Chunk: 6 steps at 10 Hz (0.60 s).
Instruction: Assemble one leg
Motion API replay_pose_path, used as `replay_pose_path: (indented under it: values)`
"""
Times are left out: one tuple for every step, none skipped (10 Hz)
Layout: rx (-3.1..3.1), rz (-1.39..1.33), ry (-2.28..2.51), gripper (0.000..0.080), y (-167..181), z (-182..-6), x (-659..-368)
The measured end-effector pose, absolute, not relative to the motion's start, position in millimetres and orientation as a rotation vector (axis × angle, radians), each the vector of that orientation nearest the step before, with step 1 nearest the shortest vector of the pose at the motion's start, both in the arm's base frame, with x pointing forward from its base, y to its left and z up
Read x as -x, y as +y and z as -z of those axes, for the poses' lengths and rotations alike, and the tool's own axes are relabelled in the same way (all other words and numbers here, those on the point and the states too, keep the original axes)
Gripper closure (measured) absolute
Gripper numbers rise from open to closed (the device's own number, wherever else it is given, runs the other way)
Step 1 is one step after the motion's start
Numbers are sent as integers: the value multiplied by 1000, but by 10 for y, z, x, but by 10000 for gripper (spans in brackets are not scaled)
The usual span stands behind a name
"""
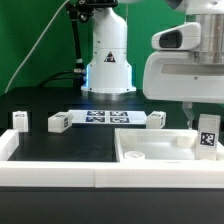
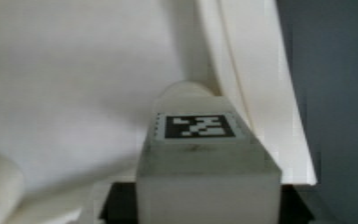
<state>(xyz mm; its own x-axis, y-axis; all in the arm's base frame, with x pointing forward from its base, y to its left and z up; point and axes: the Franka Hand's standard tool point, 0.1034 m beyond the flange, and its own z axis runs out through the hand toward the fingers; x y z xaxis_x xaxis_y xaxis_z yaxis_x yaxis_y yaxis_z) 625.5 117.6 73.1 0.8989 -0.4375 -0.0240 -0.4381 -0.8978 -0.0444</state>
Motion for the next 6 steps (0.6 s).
replay_pose_path:
  values:
    - [2959,-19,907,509,1175,-729,-6254]
    - [2916,-13,1043,509,1176,-728,-6251]
    - [2855,2,1182,509,1171,-728,-6260]
    - [2706,20,1432,509,1147,-726,-6260]
    - [2608,17,1578,509,1145,-727,-6248]
    - [2488,5,1755,509,1137,-727,-6245]
